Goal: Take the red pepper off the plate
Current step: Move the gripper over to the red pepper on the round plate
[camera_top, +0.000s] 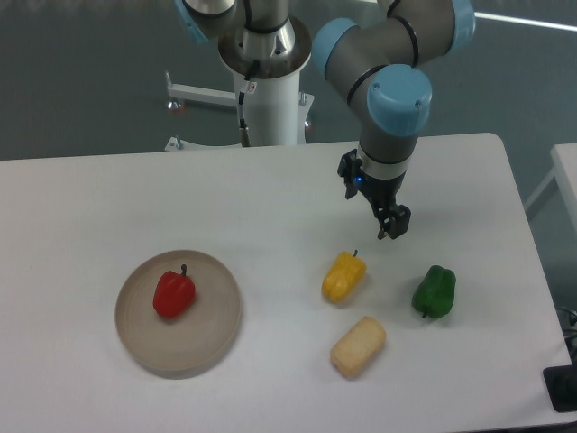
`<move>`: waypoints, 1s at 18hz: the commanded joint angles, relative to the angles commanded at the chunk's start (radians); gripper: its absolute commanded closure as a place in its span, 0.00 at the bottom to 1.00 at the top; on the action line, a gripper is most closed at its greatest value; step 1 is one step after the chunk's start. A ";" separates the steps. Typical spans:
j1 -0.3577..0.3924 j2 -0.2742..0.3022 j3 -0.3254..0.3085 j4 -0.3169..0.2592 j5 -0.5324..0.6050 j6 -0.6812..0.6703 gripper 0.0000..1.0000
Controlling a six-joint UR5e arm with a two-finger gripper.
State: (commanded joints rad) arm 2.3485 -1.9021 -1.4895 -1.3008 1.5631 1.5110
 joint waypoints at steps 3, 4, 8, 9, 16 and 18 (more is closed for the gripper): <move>0.000 0.000 -0.005 -0.002 0.000 -0.002 0.00; -0.002 0.000 -0.005 0.000 0.000 -0.003 0.00; -0.006 0.008 -0.006 -0.006 -0.008 -0.014 0.00; -0.012 0.009 -0.012 -0.008 -0.008 -0.026 0.00; -0.247 0.006 -0.020 0.049 -0.012 -0.459 0.00; -0.299 -0.006 -0.018 0.063 -0.008 -0.594 0.00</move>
State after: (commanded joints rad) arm 2.0497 -1.9082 -1.5079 -1.2380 1.5554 0.9166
